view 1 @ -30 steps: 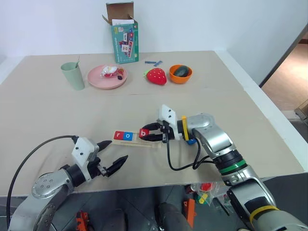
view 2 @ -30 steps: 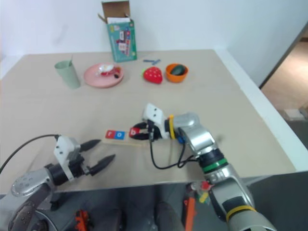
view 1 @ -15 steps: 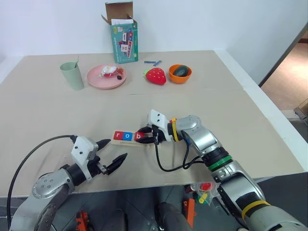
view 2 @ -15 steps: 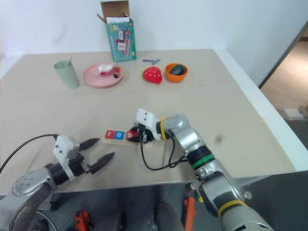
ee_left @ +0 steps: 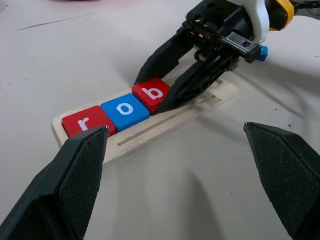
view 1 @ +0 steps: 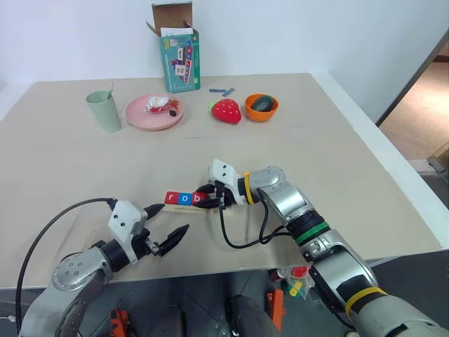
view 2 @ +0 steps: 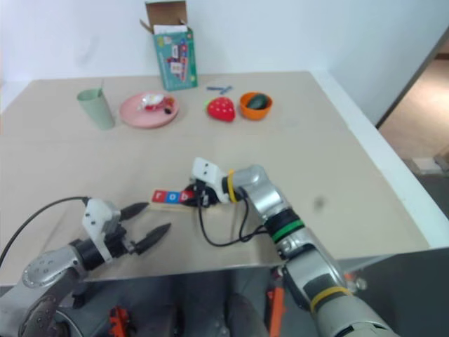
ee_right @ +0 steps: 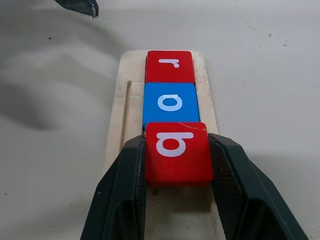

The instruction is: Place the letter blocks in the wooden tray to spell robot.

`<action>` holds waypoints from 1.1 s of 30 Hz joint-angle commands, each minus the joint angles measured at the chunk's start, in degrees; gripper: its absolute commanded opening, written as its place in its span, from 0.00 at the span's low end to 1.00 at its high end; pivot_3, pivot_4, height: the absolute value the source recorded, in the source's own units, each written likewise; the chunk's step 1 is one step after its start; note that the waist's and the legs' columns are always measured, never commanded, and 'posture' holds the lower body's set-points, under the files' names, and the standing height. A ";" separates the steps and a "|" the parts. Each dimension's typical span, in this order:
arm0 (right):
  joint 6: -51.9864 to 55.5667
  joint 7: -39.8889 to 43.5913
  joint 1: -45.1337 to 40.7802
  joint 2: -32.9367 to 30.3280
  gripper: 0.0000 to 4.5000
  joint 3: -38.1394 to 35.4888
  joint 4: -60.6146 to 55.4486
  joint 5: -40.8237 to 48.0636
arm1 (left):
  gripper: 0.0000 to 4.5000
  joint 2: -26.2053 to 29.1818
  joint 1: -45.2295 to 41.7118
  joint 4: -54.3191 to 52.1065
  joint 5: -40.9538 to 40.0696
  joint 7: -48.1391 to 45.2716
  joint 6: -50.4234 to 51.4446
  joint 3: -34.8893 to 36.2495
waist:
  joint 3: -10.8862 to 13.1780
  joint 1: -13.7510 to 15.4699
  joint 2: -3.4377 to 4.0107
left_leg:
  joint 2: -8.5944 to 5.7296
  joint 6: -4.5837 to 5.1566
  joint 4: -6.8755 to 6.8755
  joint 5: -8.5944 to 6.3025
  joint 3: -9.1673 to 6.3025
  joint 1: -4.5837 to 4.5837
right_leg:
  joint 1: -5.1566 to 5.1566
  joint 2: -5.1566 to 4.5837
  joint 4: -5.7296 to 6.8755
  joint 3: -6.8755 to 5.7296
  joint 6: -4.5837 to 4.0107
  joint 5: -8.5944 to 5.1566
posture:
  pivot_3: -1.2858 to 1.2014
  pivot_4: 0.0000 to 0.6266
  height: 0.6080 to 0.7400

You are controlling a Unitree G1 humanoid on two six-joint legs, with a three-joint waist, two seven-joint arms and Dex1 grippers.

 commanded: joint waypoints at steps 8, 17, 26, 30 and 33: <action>0.69 0.45 -1.78 0.47 0.38 -1.20 1.29 0.05 | 1.00 0.40 -0.18 -1.90 0.97 0.38 -1.62 -0.38 | 0.00 -0.20 0.00 | -0.01 0.00 0.00 0.00 0.00 0.00 | 0.01 0.00 0.00 0.01 0.00 0.00 | 0.52 0.24 1.00; 3.02 0.28 -1.02 0.03 0.38 -2.17 -1.52 1.33 | 1.00 0.69 -1.74 -0.41 1.83 -0.33 -2.10 -1.39 | 0.00 -0.42 0.00 | -0.01 0.00 0.00 0.00 -0.01 0.00 | 0.01 -0.02 0.00 0.00 0.00 0.00 | 0.52 0.24 1.00; 3.22 -0.03 -0.75 0.54 0.38 -1.85 -2.03 1.60 | 1.00 0.68 -2.10 0.10 2.18 -0.84 -2.43 -1.38 | 0.01 -0.57 0.01 | 0.00 0.00 -0.04 0.00 -0.02 0.00 | -0.02 0.00 0.00 0.00 -0.01 -0.01 | 0.52 0.24 1.00; 2.96 -0.16 -1.34 1.03 0.38 -1.98 -1.66 1.67 | 1.00 0.46 -1.92 -0.11 2.54 -0.83 -2.53 -1.61 | 0.01 -0.57 0.02 | -0.01 0.00 -0.04 0.00 -0.01 0.00 | -0.01 0.00 0.00 0.00 -0.01 -0.01 | 0.52 0.24 1.00; 2.73 -0.10 -1.60 1.19 0.38 -2.00 -1.36 1.67 | 1.00 0.40 -1.85 -0.12 2.76 -0.81 -2.63 -1.74 | 0.01 -0.58 0.02 | 0.00 0.00 -0.05 0.00 -0.01 0.00 | -0.02 0.00 -0.01 0.01 0.00 -0.02 | 0.52 0.24 1.00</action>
